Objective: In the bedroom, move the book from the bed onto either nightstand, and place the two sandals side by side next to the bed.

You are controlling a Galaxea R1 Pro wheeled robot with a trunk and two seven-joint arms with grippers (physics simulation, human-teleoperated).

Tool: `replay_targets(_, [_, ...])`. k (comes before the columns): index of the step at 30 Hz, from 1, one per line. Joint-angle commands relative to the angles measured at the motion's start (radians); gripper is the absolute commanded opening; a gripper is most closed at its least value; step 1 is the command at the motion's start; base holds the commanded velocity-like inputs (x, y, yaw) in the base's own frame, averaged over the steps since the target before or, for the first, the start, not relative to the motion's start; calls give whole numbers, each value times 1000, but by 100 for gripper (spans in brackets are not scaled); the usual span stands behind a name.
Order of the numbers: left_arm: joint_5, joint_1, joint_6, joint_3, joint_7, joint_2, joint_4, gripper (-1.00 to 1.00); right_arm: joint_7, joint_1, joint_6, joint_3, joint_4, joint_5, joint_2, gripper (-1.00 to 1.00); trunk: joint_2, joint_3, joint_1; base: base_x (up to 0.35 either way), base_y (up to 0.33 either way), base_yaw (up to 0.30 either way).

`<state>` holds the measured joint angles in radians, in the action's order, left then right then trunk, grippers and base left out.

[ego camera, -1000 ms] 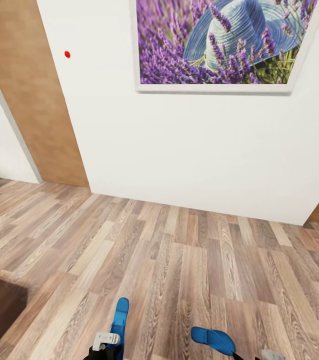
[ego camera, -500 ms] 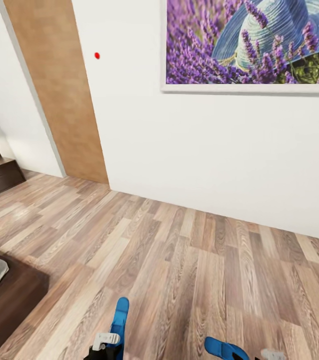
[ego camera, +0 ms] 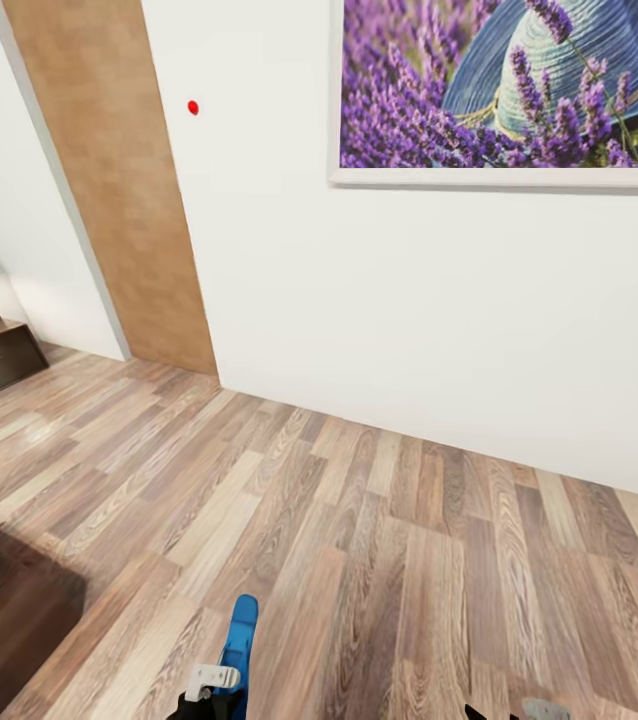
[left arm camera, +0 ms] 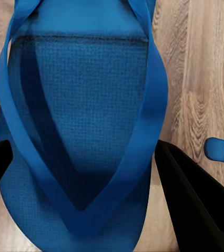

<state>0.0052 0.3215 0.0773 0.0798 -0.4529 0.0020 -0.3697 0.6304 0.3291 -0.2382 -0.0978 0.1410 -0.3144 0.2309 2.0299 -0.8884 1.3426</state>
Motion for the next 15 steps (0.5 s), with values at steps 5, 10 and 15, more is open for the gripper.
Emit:
replay_targets(5, [0, 1, 1, 6, -7, 0, 1, -100, 6, 1, -1, -8, -1, 3, 0, 100, 0, -1, 0, 49, 0, 105])
replay_targets(10, [1, 1, 1, 6, -7, 0, 1, -100, 6, 1, -1, -8, -1, 3, 0, 100, 0, -1, 0, 4, 0, 266])
replay_targets(15, [0, 1, 1, 6, -7, 0, 1, -100, 7, 1, -1, -8, -1, 3, 0, 100, 0, -1, 0, 0, 0, 283])
